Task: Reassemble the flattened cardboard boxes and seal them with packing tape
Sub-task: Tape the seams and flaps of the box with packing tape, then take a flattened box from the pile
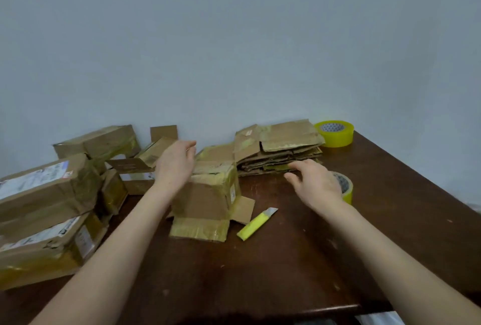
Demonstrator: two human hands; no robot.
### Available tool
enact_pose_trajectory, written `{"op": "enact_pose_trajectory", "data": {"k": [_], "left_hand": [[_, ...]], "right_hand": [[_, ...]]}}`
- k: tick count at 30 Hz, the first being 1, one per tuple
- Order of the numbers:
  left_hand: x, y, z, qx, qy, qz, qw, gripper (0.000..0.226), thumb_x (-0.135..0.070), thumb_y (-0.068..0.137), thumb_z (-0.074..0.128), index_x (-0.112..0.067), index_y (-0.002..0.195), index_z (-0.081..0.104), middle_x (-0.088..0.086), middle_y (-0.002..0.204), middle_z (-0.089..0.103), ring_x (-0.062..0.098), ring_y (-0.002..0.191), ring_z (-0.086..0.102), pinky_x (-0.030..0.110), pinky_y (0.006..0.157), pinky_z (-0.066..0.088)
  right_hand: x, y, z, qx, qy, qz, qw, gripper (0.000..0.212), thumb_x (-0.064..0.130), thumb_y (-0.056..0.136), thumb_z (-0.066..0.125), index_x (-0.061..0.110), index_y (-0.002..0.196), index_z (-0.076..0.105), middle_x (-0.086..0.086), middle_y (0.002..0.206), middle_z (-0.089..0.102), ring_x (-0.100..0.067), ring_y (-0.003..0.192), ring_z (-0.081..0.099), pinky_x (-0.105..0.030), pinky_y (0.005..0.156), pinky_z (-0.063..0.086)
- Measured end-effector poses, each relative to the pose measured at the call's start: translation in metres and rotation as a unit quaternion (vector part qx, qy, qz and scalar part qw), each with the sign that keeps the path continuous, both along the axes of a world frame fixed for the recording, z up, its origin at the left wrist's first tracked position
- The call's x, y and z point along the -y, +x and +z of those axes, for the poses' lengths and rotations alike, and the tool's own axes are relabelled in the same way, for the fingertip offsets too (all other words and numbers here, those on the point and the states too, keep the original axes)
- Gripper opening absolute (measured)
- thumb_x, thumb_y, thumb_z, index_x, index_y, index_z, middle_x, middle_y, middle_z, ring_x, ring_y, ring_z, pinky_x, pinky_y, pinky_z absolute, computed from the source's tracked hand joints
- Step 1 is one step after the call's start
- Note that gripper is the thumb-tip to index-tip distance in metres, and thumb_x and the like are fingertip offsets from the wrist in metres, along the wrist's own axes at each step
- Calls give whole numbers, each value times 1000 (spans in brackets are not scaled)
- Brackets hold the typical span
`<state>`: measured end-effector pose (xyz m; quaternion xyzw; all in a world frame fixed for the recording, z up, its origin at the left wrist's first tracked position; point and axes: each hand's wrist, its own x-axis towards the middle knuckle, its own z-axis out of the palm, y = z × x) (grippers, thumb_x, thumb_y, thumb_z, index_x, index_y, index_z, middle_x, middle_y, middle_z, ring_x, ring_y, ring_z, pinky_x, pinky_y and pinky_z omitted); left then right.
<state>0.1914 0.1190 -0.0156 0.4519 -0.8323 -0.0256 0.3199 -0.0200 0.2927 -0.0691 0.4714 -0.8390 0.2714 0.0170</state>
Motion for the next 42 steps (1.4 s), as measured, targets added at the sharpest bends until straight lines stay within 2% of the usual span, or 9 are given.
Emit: {"op": "enact_pose_trajectory", "data": {"k": [2, 5, 12, 17, 20, 23, 27, 35, 42], "left_hand": [[12, 17, -7, 1, 81, 3, 997, 41, -23, 102, 37, -8, 139, 47, 10, 142, 49, 28, 131, 44, 37, 105, 34], [12, 23, -26, 50, 169, -13, 984, 50, -30, 102, 36, -4, 144, 35, 12, 148, 40, 29, 135, 39, 35, 106, 32], [17, 25, -38, 76, 197, -4, 977, 51, -38, 99, 41, -2, 135, 46, 16, 135, 52, 32, 123, 49, 37, 97, 41], [25, 22, -37, 15, 321, 4, 947, 84, -65, 83, 54, 2, 133, 46, 14, 131, 53, 30, 116, 53, 34, 88, 47], [27, 21, -33, -3, 352, 19, 936, 77, -57, 82, 62, 0, 131, 46, 13, 127, 53, 30, 115, 53, 34, 88, 48], [29, 27, -35, -5, 335, 28, 942, 53, -43, 91, 54, 3, 118, 56, 14, 112, 60, 30, 103, 58, 33, 77, 46], [16, 45, -25, -44, 268, 43, 961, 45, -40, 96, 44, -1, 104, 65, 19, 90, 64, 22, 72, 55, 32, 60, 42], [19, 79, 58, -325, 47, 9, 945, 55, -30, 88, 63, -24, 138, 41, -6, 129, 60, 9, 111, 58, 23, 91, 40], [80, 82, 43, -226, -114, 2, 967, 60, -8, 88, 57, -23, 143, 38, -3, 138, 44, 6, 118, 46, 5, 91, 33]], "right_hand": [[22, 42, 20, 27, -101, 93, 990, 41, 38, 100, 42, 21, 137, 51, 2, 141, 49, -19, 131, 43, -33, 102, 37], [64, 102, 24, 50, -13, 200, 978, 54, 40, 103, 32, 13, 149, 30, -6, 159, 21, -21, 148, 13, -35, 117, 17], [98, 129, 6, 147, 63, 106, 981, 62, 31, 105, 27, 0, 152, 1, -14, 160, -14, -32, 148, 5, -40, 114, 21], [113, 116, 4, 279, 24, 25, 960, 80, 35, 99, 44, 3, 151, -6, -22, 155, 22, -39, 134, 38, -41, 102, 37], [121, 107, 4, 332, 25, -9, 943, 58, 32, 93, 50, 1, 140, 38, -17, 126, 56, -31, 109, 55, -36, 82, 45], [117, 103, 4, 361, -6, 1, 932, 23, 23, 91, 51, 4, 101, 61, -10, 96, 58, -24, 84, 52, -31, 69, 38], [109, 106, 14, 366, -105, 22, 925, 47, 30, 88, 62, 8, 130, 56, -9, 121, 61, -26, 106, 58, -39, 88, 49], [156, 131, 94, 291, -292, 83, 907, 51, 25, 83, 72, 24, 131, 54, 4, 125, 59, -18, 113, 56, -31, 94, 45], [271, 146, 96, 369, -264, 188, 871, 39, 4, 83, 60, 21, 118, 55, 11, 108, 63, -14, 97, 63, -33, 93, 51]]}}
